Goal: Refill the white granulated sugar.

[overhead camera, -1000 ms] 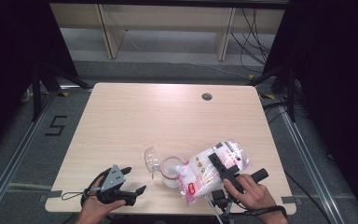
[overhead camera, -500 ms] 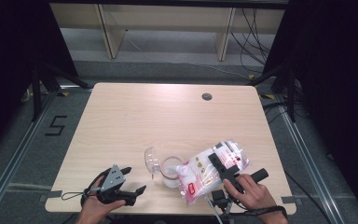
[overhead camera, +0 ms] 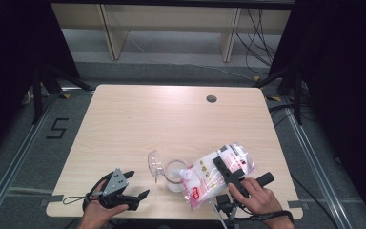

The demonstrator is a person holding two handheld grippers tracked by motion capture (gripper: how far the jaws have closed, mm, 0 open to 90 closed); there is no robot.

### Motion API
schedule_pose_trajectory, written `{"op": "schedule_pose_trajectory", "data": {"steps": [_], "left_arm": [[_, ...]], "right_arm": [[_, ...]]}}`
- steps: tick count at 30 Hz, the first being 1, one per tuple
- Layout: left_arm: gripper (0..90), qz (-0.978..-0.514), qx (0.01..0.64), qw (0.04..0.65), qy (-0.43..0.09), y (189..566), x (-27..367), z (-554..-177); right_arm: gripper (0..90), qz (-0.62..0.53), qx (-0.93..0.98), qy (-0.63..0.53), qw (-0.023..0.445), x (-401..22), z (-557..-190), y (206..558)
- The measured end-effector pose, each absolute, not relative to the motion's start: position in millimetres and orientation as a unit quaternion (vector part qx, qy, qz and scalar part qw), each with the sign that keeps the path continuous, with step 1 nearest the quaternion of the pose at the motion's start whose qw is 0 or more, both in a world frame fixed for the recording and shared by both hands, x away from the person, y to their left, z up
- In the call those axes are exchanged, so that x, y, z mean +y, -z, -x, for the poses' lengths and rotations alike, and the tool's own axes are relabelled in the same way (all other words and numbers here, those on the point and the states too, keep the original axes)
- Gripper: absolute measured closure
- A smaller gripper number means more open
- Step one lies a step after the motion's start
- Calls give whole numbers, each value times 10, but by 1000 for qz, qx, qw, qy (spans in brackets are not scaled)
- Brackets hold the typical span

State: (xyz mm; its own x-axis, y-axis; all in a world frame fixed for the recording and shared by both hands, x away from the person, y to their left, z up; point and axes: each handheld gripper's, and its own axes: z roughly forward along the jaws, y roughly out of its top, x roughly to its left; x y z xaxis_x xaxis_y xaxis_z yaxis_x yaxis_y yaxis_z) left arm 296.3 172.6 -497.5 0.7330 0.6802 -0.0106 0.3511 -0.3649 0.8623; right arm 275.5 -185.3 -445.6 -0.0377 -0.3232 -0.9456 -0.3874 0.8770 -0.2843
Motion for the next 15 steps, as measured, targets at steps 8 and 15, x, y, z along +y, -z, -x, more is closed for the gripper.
{"op": "schedule_pose_trajectory", "data": {"steps": [8, 15], "left_arm": [[161, -807, 320, 464, -177, 4978, 1724, -2964], [161, -807, 320, 464, -177, 4980, 1724, -2965]], "right_arm": [[566, 253, 718, -18, 648, -1841, -2748, 4436], [567, 252, 716, -21, 650, -1842, -2745, 4444]]}}
